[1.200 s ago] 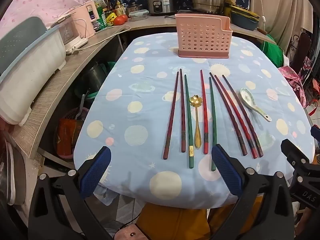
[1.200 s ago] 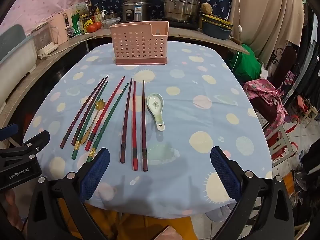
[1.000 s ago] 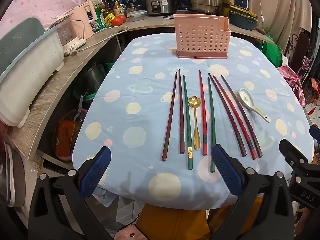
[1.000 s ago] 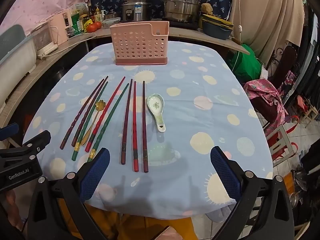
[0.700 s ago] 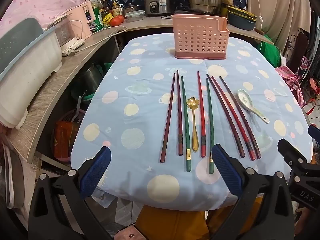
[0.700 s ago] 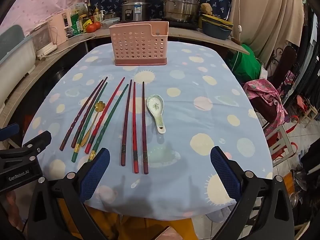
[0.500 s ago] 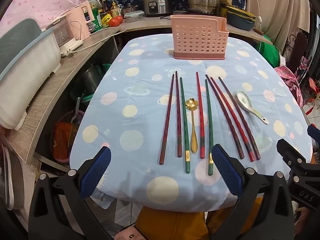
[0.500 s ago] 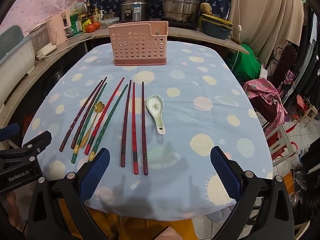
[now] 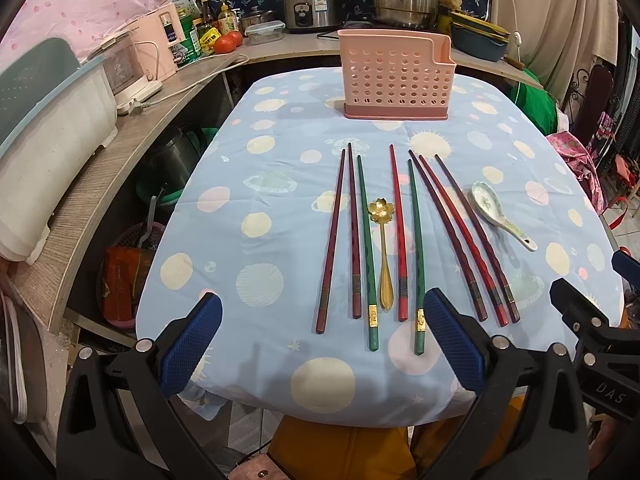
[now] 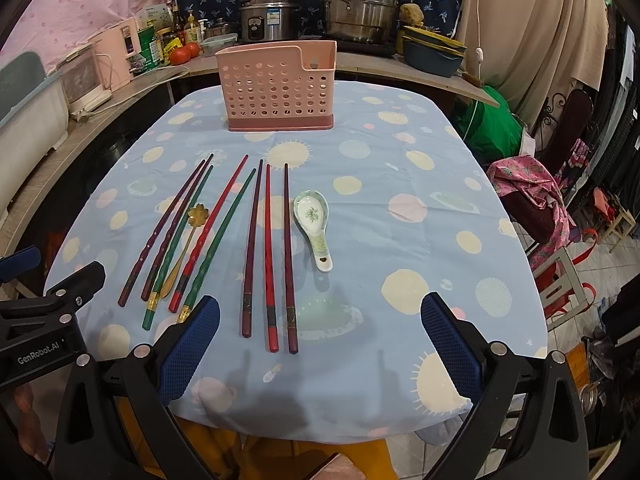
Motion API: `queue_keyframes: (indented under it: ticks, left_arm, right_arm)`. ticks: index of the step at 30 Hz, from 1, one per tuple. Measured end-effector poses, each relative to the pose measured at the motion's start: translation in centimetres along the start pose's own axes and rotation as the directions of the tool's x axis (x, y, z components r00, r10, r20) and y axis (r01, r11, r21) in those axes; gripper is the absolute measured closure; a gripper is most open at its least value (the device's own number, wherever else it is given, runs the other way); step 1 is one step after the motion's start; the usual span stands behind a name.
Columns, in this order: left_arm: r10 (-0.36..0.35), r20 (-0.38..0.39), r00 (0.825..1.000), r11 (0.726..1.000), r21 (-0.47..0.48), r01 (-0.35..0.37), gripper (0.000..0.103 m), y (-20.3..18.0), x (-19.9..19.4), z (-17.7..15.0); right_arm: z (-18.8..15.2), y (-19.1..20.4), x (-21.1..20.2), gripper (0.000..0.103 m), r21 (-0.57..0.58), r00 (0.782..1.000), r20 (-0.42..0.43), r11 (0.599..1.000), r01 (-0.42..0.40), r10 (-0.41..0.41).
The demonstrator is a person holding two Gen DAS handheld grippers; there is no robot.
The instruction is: Organize utensils
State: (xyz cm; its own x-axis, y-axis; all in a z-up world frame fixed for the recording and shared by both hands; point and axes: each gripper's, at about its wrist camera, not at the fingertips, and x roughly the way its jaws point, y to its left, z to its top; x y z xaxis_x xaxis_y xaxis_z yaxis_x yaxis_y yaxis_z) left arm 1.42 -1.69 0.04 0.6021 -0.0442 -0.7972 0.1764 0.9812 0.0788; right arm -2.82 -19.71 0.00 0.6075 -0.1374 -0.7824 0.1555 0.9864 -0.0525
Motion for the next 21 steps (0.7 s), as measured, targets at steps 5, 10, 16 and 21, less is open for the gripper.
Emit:
queue_keyframes:
  ticks: [5,10,16,21]
  left_arm:
    - [-0.002,0.002,1.0,1.0,0.0,0.002,0.007,-0.6,0.04,0.36]
    - [-0.006,0.007,1.0,1.0,0.0,0.006,0.007,0.1,0.03,-0.34]
    - [-0.008,0.007,1.0,1.0,-0.001,0.008,0.007,-0.11,0.12,-0.31]
    - [-0.009,0.009,1.0,1.0,-0.001,0.009,0.007,-0.17,-0.07,-0.41]
  right_arm:
    - [0.17,0.11,0.18,0.007,0.001,1.0,0.0,1.0,0.001,-0.001]
    - [0.16,0.19,0.15,0.007,0.001,1.0,0.001,1.0,0.001,-0.001]
    - [0.18,0.24,0.09,0.007,0.001,1.0,0.002,1.0,0.002,-0.002]
    - [0.19,0.22,0.08,0.007,0.003,1.0,0.003,1.0,0.0,0.0]
